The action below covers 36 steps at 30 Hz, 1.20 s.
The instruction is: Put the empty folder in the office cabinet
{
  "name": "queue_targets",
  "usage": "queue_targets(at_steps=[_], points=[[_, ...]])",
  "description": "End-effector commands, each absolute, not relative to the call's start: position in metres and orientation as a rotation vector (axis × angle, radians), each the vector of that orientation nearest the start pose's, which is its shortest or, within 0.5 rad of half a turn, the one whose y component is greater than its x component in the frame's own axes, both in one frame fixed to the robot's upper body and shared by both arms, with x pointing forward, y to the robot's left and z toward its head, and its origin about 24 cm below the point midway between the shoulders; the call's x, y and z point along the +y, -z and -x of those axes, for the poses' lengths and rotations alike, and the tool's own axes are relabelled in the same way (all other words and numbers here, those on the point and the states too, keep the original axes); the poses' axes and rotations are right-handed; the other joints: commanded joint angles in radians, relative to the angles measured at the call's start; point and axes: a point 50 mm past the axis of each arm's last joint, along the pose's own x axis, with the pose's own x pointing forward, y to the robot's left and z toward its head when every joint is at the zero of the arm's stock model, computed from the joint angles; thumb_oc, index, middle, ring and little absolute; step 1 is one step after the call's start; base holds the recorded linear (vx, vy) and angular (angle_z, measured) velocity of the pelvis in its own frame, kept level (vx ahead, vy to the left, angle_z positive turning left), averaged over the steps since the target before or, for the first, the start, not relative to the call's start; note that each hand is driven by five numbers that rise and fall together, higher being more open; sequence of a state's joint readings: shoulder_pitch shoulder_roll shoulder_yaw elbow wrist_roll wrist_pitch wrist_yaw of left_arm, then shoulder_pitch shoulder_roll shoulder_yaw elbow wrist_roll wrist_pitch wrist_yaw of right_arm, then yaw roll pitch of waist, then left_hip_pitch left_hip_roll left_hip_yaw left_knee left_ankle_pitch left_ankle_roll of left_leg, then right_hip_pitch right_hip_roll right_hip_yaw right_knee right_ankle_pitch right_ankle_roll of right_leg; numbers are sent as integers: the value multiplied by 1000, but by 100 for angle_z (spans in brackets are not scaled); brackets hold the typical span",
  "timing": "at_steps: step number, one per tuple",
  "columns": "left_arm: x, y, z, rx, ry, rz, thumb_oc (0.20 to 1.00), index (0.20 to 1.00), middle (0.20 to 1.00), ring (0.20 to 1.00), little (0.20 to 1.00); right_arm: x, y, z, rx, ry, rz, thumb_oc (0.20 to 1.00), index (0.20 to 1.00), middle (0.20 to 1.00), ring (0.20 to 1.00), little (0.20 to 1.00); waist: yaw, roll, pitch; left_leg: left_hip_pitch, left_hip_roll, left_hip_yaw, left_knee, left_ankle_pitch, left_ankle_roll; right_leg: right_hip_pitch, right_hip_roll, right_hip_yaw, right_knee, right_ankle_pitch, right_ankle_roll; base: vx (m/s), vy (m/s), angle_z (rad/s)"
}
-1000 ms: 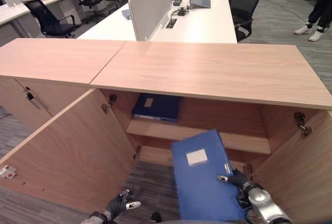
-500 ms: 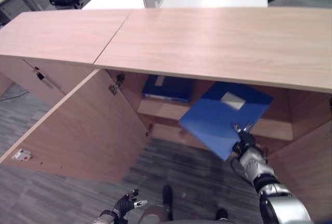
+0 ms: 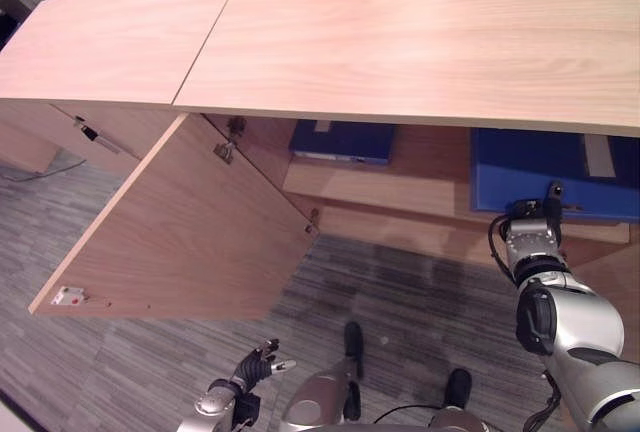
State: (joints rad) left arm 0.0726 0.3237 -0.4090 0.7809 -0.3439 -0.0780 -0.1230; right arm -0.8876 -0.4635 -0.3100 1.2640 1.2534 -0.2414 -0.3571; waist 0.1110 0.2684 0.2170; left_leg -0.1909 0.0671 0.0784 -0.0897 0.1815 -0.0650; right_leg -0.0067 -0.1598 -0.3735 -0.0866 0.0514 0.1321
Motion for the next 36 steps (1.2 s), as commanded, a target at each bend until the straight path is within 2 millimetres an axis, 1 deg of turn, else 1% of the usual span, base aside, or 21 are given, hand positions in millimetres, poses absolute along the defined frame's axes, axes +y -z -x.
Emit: queue_targets(at_steps=[1,2,3,7,8,9,12,13,14,17,19,20,21,22,24,27,28,30,33,34,36], points=[[203,117,-164,790,234,-172,1000,1000,1000,1000,1000,-327,-166,-375,-246,842,-1185,200,200,200,200,200,38,-37,21,62,-3,12,8,-136,-74,-143,-103,55,137,-87,61,76,12,5],[205,118,-164,794,228,-177,1000,1000,1000,1000,1000,-328,-175,-376,-266,832,-1179,200,200,200,200,200,41,-37,22,56,-4,11,9,-137,-73,-150,-105,56,143,-90,61,15,16,4],[204,118,-164,792,228,-177,1000,1000,1000,1000,1000,-329,-176,-376,-268,831,-1178,200,200,200,200,200,41,-36,24,52,-4,12,8,-129,-71,-155,-105,56,145,-83,60,0,0,0],[212,116,-165,788,208,-183,1000,1000,1000,1000,1000,-334,-212,-379,-334,788,-1133,200,200,200,200,200,61,-36,37,11,-5,7,38,-133,-66,-199,-115,61,189,-98,57,4,-6,-1],[217,114,-166,784,201,-199,1000,1000,1000,1000,1000,-335,-230,-380,-369,768,-1109,200,200,200,200,200,70,-38,49,-26,-3,2,81,-154,-65,-235,-125,68,233,-116,55,9,-23,-4],[216,114,-167,782,202,-198,1000,1000,1000,1000,1000,-335,-232,-380,-371,766,-1109,200,200,200,200,200,71,-39,48,-34,-3,3,88,-157,-65,-243,-127,70,240,-119,55,-21,-33,-1],[223,110,-172,764,192,-222,1000,1000,1000,1000,1000,-337,-263,-379,-430,740,-1088,200,200,200,200,200,87,-39,63,-127,-4,-8,180,-185,-61,-339,-146,85,336,-144,47,-40,-27,9],[227,106,-175,748,193,-243,1000,1000,1000,1000,1000,-339,-283,-376,-473,725,-1064,200,200,200,200,200,97,-35,70,-180,-10,-16,226,-195,-59,-395,-155,92,396,-158,46,-24,-23,25],[226,105,-176,746,194,-242,1000,1000,1000,1000,1000,-339,-285,-376,-475,725,-1064,200,200,200,200,200,97,-36,67,-189,-11,-17,233,-198,-59,-406,-157,94,405,-162,45,0,-17,33],[229,99,-182,716,196,-236,1000,1000,1000,1000,1000,-343,-313,-369,-537,710,-1013,200,200,200,200,200,111,-29,64,-262,-24,-29,277,-209,-59,-495,-170,104,490,-187,46,35,-13,25],[229,94,-189,688,201,-239,1000,1000,1000,1000,1000,-346,-330,-364,-572,704,-966,200,200,200,200,200,117,-27,59,-298,-30,-48,300,-232,-64,-540,-179,123,539,-226,53,98,-15,27],[229,91,-192,672,214,-250,1000,1000,1000,1000,1000,-344,-343,-362,-600,689,-939,200,200,200,200,200,119,-23,62,-325,-33,-51,306,-232,-64,-576,-186,129,565,-232,54,28,21,34],[227,89,-194,662,218,-244,1000,1000,1000,1000,1000,-343,-351,-360,-619,677,-919,200,200,200,200,200,123,-23,61,-346,-38,-53,315,-237,-65,-603,-190,135,589,-243,56,14,23,27],[227,89,-194,660,219,-241,1000,1000,1000,1000,1000,-343,-353,-359,-621,677,-917,200,200,200,200,200,123,-22,59,-353,-39,-52,318,-238,-65,-612,-192,138,595,-245,57,2,24,18],[224,85,-199,635,229,-236,1000,1000,1000,1000,1000,-343,-371,-353,-660,669,-863,200,200,200,200,200,134,-17,56,-394,-45,-54,318,-236,-63,-666,-200,145,621,-255,62,-7,38,6],[220,82,-205,612,234,-230,1000,1000,1000,1000,1000,-345,-382,-348,-680,673,-827,200,200,200,200,200,142,-13,56,-441,-50,-58,328,-232,-62,-719,-212,149,652,-260,65,-4,0,-1],[214,77,-211,579,248,-221,1000,1000,1000,1000,1000,-347,-385,-346,-687,678,-812,200,200,200,200,200,147,-7,61,-472,-54,-63,328,-226,-62,-753,-219,152,670,-262,69,-19,-10,5],[209,71,-218,548,268,-219,1000,1000,1000,1000,1000,-351,-385,-343,-689,688,-785,200,200,200,200,200,152,-4,55,-505,-63,-71,324,-219,-63,-793,-228,155,690,-267,74,-14,4,26],[196,57,-232,470,305,-196,1000,1000,1000,1000,1000,-350,-376,-348,-645,697,-789,200,200,200,200,200,167,14,57,-558,-76,-78,299,-208,-51,-889,-239,177,733,-275,87,-23,38,13],[189,51,-236,436,325,-177,1000,1000,1000,1000,1000,-353,-365,-351,-604,715,-793,200,200,200,200,200,175,27,59,-573,-80,-80,283,-204,-42,-928,-247,192,755,-280,96,-1,36,-5],[187,49,-237,427,330,-173,1000,1000,1000,1000,1000,-355,-362,-351,-595,723,-791,200,200,200,200,200,177,29,58,-577,-85,-82,273,-200,-39,-942,-251,196,762,-281,99,0,15,-1]])
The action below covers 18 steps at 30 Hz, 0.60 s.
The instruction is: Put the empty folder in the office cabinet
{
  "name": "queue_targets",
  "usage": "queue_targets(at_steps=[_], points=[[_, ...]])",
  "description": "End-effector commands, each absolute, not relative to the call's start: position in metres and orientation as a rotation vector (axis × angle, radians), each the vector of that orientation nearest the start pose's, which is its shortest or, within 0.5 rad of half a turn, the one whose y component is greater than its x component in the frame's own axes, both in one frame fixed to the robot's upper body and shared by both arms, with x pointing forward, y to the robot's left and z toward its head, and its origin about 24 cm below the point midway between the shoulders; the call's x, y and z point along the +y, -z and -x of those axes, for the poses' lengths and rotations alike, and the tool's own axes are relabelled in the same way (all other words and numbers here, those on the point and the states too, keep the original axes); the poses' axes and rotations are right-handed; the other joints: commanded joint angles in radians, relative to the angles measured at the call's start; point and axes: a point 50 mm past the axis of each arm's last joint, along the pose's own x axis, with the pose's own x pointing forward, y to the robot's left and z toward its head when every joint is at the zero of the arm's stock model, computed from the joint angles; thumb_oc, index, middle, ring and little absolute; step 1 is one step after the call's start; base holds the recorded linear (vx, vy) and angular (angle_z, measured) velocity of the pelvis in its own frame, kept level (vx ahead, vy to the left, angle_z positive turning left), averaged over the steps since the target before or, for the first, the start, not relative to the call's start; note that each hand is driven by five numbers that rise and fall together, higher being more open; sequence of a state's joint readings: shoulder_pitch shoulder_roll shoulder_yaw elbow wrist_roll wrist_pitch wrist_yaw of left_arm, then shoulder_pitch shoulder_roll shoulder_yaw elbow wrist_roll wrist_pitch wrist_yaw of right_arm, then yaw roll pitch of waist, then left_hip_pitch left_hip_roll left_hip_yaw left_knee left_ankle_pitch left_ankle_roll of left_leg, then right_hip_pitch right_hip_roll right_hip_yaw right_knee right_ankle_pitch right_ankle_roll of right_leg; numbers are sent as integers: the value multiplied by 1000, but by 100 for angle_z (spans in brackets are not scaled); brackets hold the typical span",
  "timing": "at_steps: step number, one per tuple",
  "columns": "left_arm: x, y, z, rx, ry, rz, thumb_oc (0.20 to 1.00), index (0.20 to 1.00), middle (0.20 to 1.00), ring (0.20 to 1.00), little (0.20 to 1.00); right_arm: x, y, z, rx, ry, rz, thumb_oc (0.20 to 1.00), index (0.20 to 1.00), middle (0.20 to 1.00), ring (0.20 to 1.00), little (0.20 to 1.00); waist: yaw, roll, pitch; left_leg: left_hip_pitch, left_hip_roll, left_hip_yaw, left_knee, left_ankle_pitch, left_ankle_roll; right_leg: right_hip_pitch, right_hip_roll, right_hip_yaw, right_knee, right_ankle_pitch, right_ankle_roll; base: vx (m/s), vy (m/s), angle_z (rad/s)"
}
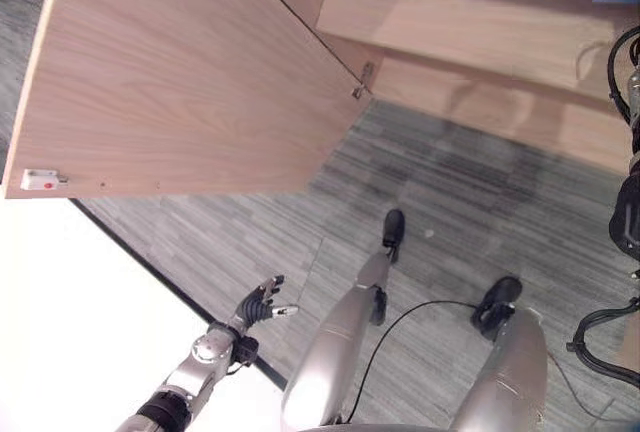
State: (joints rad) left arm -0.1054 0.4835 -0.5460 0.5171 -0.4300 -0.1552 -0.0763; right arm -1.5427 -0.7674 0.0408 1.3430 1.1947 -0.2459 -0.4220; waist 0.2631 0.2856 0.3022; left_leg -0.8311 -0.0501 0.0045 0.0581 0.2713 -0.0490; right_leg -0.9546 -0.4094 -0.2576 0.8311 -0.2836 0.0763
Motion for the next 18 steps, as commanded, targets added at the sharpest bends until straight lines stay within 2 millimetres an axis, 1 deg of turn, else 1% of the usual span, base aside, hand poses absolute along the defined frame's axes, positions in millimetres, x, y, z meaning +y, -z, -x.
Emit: queue_targets(at_steps=[1,2,5,8,13,14,15,16,17,18], points=[[187,48,-237,420,331,-174,1000,1000,1000,1000,1000,-354,-360,-352,-586,725,-793,200,200,200,200,200,27,17,-23,62,31,-7,116,-286,-53,-3,-2,82,-151,53,157,4,53,2],[185,46,-238,410,338,-172,1000,1000,1000,1000,1000,-354,-356,-354,-573,727,-796,200,200,200,200,200,27,26,-18,63,28,-9,107,-283,-50,-16,-1,92,-144,52,159,6,50,0],[184,46,-236,410,343,-170,1000,1000,1000,1000,1000,-353,-348,-357,-552,717,-817,200,200,200,200,200,30,31,-19,74,20,-11,81,-279,-44,-25,-2,101,-139,49,163,7,18,0],[187,51,-231,436,331,-171,1000,1000,1000,1000,1000,-352,-348,-358,-545,709,-810,200,200,200,200,200,33,33,-18,108,13,-13,55,-277,-39,-21,-2,108,-133,47,163,15,19,-1],[192,56,-226,464,320,-179,1000,1000,1000,1000,1000,-351,-359,-355,-569,698,-798,200,200,200,200,200,31,28,-18,182,7,-28,22,-280,-37,15,5,107,-133,46,163,22,-2,7],[193,58,-224,474,320,-188,1000,1000,1000,1000,1000,-353,-363,-352,-576,711,-785,200,200,200,200,200,30,25,-20,201,6,-32,10,-278,-37,28,6,103,-135,46,163,24,-28,14],[196,59,-222,486,316,-187,1000,1000,1000,1000,1000,-357,-370,-347,-590,725,-759,200,200,200,200,200,29,15,-27,224,4,-37,-6,-274,-40,48,7,99,-143,47,163,24,-29,10],[197,61,-220,494,314,-190,1000,1000,1000,1000,1000,-360,-373,-344,-593,733,-743,504,504,504,504,504,28,13,-29,236,4,-41,-15,-271,-42,58,7,97,-149,48,162,18,-14,11],[200,62,-219,502,309,-194,1000,1000,1000,1000,1000,-362,-375,-342,-586,742,-716,859,859,859,859,859,28,11,-32,253,4,-44,-27,-269,-42,66,7,93,-150,49,162,13,5,10],[201,63,-218,510,306,-196,1000,1000,1000,1000,1000,-361,-377,-342,-586,737,-701,1000,1000,1000,1000,1000,27,9,-32,262,5,-45,-32,-267,-44,75,7,91,-152,50,162,9,16,4]])
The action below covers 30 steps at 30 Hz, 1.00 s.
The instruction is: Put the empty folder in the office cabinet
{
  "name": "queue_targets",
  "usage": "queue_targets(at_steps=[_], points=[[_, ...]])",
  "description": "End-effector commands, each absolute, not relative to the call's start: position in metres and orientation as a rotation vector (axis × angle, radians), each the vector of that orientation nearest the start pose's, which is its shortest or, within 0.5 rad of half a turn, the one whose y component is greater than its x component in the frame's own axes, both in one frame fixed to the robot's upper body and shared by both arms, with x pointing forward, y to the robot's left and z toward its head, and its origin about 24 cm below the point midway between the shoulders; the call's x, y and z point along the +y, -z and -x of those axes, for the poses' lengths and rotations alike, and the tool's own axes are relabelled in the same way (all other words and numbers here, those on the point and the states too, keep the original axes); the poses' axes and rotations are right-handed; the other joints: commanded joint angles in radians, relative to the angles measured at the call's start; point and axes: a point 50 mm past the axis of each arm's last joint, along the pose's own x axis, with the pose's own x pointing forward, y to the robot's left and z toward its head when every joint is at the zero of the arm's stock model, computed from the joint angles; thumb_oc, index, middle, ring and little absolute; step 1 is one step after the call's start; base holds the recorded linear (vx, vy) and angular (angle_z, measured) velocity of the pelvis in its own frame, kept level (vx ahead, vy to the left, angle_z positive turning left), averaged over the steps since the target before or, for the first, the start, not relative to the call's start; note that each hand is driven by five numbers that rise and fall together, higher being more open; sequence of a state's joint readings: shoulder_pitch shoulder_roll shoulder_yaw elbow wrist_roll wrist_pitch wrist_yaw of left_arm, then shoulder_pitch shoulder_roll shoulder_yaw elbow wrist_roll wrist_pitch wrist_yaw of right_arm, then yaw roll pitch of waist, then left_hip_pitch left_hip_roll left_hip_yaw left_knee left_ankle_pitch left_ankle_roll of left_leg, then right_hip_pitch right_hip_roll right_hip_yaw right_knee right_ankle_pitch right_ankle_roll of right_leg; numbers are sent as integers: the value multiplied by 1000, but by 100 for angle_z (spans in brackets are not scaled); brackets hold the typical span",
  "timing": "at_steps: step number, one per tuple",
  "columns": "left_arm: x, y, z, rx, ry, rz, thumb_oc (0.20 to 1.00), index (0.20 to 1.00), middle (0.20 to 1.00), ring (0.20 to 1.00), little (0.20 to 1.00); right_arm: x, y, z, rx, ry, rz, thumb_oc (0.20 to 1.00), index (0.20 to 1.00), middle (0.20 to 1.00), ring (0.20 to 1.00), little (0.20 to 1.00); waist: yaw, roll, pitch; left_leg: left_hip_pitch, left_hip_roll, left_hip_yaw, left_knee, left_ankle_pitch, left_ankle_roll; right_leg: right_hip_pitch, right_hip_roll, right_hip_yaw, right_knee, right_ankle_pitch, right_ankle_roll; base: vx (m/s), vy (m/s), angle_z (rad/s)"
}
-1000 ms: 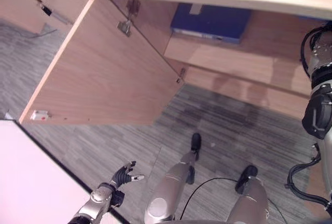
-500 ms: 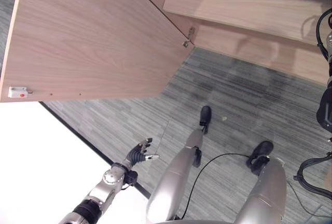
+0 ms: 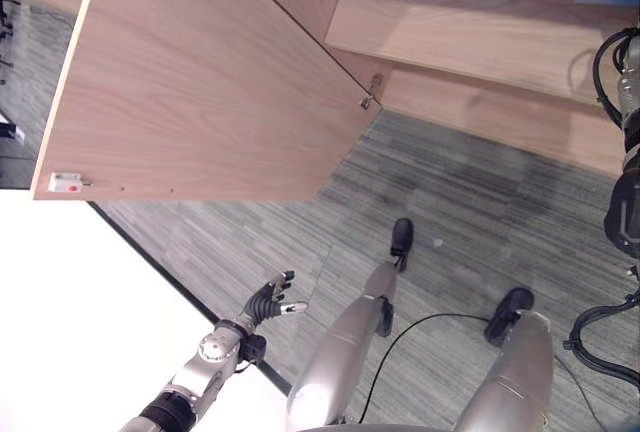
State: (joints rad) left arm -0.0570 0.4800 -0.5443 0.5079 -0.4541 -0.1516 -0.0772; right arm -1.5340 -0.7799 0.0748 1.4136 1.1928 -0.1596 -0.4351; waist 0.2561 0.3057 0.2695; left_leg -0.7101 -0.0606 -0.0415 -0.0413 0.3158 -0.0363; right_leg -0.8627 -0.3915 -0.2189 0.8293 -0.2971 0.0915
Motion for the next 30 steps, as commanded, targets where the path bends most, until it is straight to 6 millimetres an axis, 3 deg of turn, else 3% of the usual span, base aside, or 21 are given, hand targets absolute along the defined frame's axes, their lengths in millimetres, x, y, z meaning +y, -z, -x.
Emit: queue_targets(at_steps=[1,9,20,22,23,25,26,30], points=[[202,64,-216,516,303,-192,1000,1000,1000,1000,1000,-361,-378,-342,-582,733,-676,1000,1000,1000,1000,1000,34,-15,-1,152,15,-2,61,-311,-57,-9,-10,51,-153,63,147,0,0,0],[209,73,-208,573,294,-218,1000,1000,1000,1000,1000,-381,-356,-337,-407,837,-580,1000,1000,1000,1000,1000,28,-39,-12,206,19,-21,14,-297,-62,36,-7,32,-178,73,145,-2,-3,1],[207,78,-207,589,279,-232,1000,1000,1000,1000,1000,-386,-328,-340,-271,876,-587,1000,1000,1000,1000,1000,30,-46,-6,247,22,-35,-26,-281,-69,75,-3,18,-200,79,142,-14,5,4],[204,78,-208,586,282,-230,1000,1000,1000,1000,1000,-387,-319,-342,-248,882,-604,1000,1000,1000,1000,1000,29,-43,-5,256,22,-38,-32,-278,-69,85,-1,16,-205,80,141,-62,19,1],[202,78,-208,585,281,-221,1000,1000,1000,1000,1000,-386,-309,-344,-222,885,-624,1000,1000,1000,1000,1000,30,-36,4,250,23,-34,-29,-257,-68,85,1,5,-216,115,131,0,0,0],[202,78,-209,584,280,-222,1000,1000,1000,1000,1000,-384,-302,-347,-204,883,-640,1000,1000,1000,1000,1000,27,-40,-4,269,22,-40,-38,-277,-71,104,3,14,-220,84,140,21,24,-3],[199,78,-210,580,275,-211,1000,1000,1000,1000,1000,-378,-282,-354,-153,876,-683,1000,1000,1000,1000,1000,25,-31,-1,271,27,-36,-39,-268,-71,113,7,10,-237,104,136,-113,56,-2],[197,82,-208,592,262,-198,1000,1000,1000,1000,1000,-362,-257,-367,-89,848,-717,1000,1000,1000,1000,1000,18,-30,12,277,34,-28,-33,-260,-70,129,14,3,-259,132,128,-53,34,-14]])
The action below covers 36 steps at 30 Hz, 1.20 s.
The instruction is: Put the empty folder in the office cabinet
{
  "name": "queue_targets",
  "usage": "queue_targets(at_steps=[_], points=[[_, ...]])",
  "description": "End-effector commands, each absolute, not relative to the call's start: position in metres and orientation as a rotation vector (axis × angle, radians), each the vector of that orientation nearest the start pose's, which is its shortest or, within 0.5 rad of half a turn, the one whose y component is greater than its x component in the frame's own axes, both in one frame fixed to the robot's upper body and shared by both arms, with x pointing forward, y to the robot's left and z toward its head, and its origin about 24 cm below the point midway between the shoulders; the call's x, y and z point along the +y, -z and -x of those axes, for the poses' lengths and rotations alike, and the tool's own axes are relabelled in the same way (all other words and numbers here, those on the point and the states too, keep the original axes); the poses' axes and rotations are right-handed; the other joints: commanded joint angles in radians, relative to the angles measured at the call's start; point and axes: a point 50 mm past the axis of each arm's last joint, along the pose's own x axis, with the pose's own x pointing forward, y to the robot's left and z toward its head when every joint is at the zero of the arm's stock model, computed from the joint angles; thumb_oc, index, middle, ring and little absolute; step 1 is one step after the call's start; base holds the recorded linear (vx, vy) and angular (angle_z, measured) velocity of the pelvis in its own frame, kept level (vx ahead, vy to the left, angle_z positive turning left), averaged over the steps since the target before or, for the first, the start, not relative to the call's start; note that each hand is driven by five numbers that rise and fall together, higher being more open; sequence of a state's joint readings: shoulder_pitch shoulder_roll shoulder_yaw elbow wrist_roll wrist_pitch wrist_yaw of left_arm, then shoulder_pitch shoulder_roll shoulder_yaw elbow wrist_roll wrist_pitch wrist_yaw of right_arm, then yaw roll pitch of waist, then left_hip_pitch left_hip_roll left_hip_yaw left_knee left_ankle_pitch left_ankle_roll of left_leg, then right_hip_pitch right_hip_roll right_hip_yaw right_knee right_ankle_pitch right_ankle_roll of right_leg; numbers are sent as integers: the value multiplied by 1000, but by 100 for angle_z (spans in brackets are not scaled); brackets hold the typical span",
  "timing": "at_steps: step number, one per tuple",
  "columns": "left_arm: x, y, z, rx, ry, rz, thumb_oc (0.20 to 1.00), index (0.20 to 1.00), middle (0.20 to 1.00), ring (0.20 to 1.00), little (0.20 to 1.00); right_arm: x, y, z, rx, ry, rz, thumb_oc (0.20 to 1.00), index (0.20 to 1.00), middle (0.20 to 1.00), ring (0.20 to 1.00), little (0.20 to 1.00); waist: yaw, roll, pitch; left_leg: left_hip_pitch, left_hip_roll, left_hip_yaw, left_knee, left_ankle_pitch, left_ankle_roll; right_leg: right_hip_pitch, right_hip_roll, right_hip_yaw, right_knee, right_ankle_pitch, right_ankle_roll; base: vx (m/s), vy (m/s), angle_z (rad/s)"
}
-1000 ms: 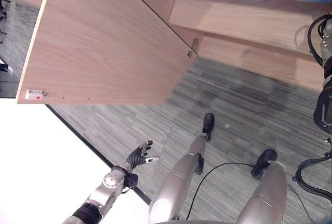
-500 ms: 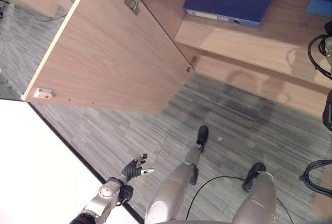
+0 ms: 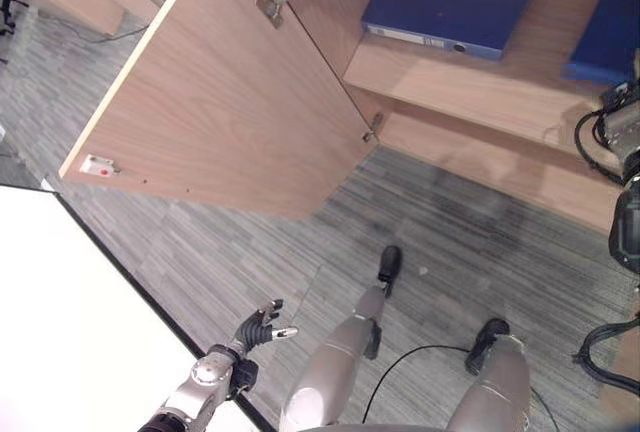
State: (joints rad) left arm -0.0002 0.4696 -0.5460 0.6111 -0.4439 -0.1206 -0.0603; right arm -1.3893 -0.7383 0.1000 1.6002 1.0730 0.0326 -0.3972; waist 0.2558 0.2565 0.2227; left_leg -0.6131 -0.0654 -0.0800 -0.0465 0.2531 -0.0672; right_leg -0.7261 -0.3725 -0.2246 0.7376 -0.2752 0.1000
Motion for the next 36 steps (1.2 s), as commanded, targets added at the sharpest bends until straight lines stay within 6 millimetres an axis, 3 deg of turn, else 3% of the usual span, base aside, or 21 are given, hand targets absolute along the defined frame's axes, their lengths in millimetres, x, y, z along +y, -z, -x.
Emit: queue_targets(at_steps=[1,2,4,10,13,18,25,27,29,30,31,32,33,34,36], points=[[196,82,-208,592,262,-195,1000,1000,1000,1000,1000,-359,-250,-369,-70,847,-721,1000,1000,1000,1000,1000,16,20,60,181,41,11,-28,-196,-39,-5,-2,8,-174,115,119,73,5,-13],[195,82,-208,594,260,-191,1000,1000,1000,1000,1000,-358,-245,-369,-54,851,-727,1000,1000,1000,1000,1000,13,17,55,193,41,8,-35,-210,-41,4,0,16,-173,94,126,-7,24,-13],[194,86,-204,612,260,-185,1000,1000,1000,1000,1000,-353,-219,-372,14,857,-754,1000,1000,1000,1000,1000,7,18,62,200,49,18,-27,-202,-37,16,2,7,-182,122,118,-32,38,-12],[197,91,-198,639,235,-165,1000,1000,1000,1000,1000,-345,-193,-373,78,860,-765,1000,1000,1000,1000,1000,2,10,68,221,57,20,-21,-205,-38,52,8,1,-199,125,113,-2,0,-1],[200,95,-194,662,221,-163,1000,1000,1000,1000,1000,-344,-186,-373,92,862,-764,1000,1000,1000,1000,1000,-2,3,69,231,62,19,-25,-202,-44,79,13,-10,-228,130,112,-7,-7,0],[203,99,-189,682,202,-156,1000,1000,1000,1000,1000,-346,-194,-373,72,854,-733,1000,1000,1000,1000,1000,-3,-3,69,230,69,15,-31,-195,-53,86,17,-15,-237,137,110,-4,-4,-2],[206,98,-188,682,185,-144,1000,1000,1000,1000,1000,-354,-230,-372,-21,830,-651,1000,1000,1000,1000,1000,-4,-8,64,232,71,12,-34,-193,-56,85,19,-10,-239,140,107,1,-1,0],[211,98,-185,687,179,-138,1000,1000,1000,1000,1000,-364,-275,-366,-143,809,-539,1000,1000,1000,1000,1000,2,-12,56,235,73,12,-36,-191,-60,81,17,-10,-238,142,106,0,0,0],[210,98,-185,685,181,-136,1000,1000,1000,1000,1000,-365,-277,-365,-145,808,-537,1000,1000,1000,1000,1000,2,-10,58,235,74,12,-36,-191,-60,81,18,-10,-238,142,106,7,-6,2],[212,98,-183,688,186,-136,1000,1000,1000,1000,1000,-372,-302,-357,-204,808,-439,1000,1000,1000,1000,1000,8,-12,50,236,73,8,-37,-190,-61,83,18,-13,-237,141,105,20,-12,5],[214,98,-182,691,186,-135,1000,1000,1000,1000,1000,-374,-311,-355,-224,807,-401,1000,1000,1000,1000,1000,10,-12,48,237,73,8,-37,-190,-62,84,18,-14,-236,141,105,127,-45,7],[215,98,-181,693,183,-135,1000,1000,1000,1000,1000,-377,-319,-351,-240,811,-357,1000,1000,1000,1000,1000,10,-20,39,249,71,2,-40,-212,-65,92,16,-4,-232,109,114,10,-10,7],[214,98,-181,691,185,-133,1000,1000,1000,1000,1000,-377,-320,-351,-241,810,-354,1000,1000,1000,1000,1000,11,-13,48,239,72,6,-38,-190,-63,83,16,-14,-235,141,105,112,-38,6],[216,97,-181,691,182,-135,1000,1000,1000,1000,1000,-379,-327,-348,-252,816,-315,1000,1000,1000,1000,1000,11,-20,38,250,70,1,-40,-212,-66,93,15,-5,-231,109,114,-83,7,9],[217,97,-181,689,194,-137,1000,1000,1000,1000,1000,-385,-341,-340,-268,835,-205,1000,1000,1000,1000,1000,18,-14,42,243,71,1,-38,-191,-64,81,11,-17,-227,137,107,-31,-5,4]])
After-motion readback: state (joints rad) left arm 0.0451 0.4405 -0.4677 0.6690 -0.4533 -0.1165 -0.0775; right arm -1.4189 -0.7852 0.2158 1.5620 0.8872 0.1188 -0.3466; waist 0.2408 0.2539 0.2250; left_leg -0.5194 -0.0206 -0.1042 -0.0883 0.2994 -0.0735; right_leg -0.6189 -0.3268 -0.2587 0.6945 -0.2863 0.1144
